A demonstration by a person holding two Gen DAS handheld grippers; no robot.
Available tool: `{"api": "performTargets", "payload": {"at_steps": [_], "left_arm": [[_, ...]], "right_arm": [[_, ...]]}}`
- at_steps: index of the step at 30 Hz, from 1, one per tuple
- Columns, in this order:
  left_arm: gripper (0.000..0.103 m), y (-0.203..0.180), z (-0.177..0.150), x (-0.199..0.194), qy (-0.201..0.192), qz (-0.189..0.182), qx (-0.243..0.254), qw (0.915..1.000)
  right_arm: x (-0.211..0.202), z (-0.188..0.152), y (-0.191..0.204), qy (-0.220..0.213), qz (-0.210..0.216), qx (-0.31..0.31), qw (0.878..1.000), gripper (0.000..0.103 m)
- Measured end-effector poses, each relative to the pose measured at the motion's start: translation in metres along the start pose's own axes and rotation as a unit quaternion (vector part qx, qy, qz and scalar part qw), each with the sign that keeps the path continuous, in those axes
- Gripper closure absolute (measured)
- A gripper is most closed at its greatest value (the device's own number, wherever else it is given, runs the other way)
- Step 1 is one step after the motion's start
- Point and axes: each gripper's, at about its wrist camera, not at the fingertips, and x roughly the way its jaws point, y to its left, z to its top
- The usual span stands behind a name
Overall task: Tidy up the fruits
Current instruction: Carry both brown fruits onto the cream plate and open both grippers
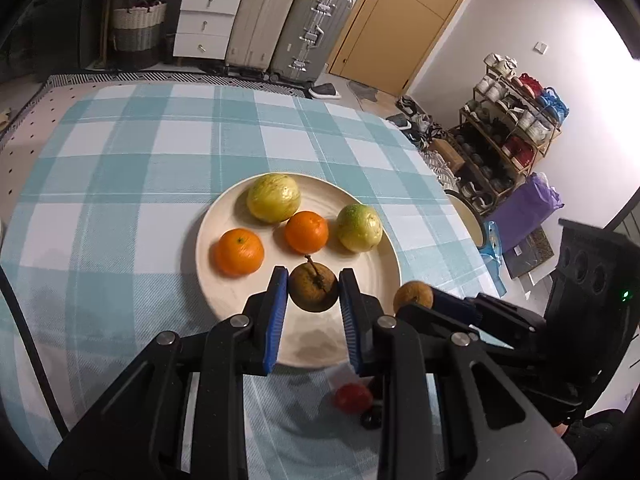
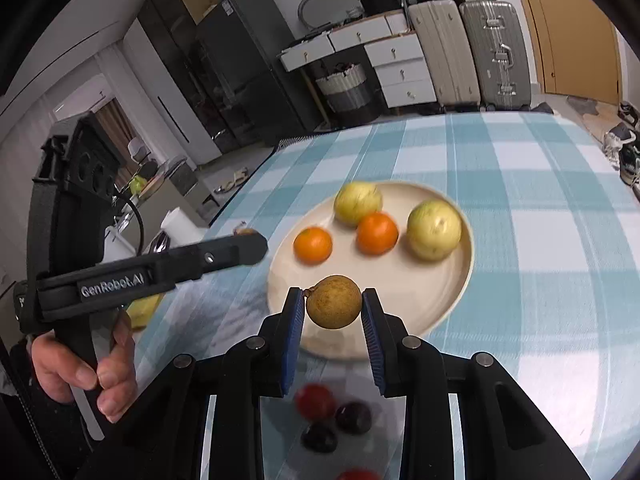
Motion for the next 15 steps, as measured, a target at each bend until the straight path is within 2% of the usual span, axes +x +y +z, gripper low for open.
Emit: {"api": "performTargets", "payload": {"at_steps": [3, 6, 15], "left_arm": [[0.08, 0.001, 0.009, 0.013, 0.008, 0.001, -0.004, 1.0], [0.08, 0.004, 0.017, 0.025, 0.015, 0.02, -0.005, 0.9997], [0.08, 0.019, 0.029, 0.058, 0.032, 0.019, -0.024, 0.999]], "right_arm": [[0.004, 0.011, -0.008, -0.005, -0.002, 0.005, 1.0, 0.073], [0.008, 0.019, -0.013, -0.007, -0.004, 0.007, 1.0, 0.073], [0.037, 0.027, -0.017, 0.013, -0.01, -0.015, 1.0, 0.073]]}}
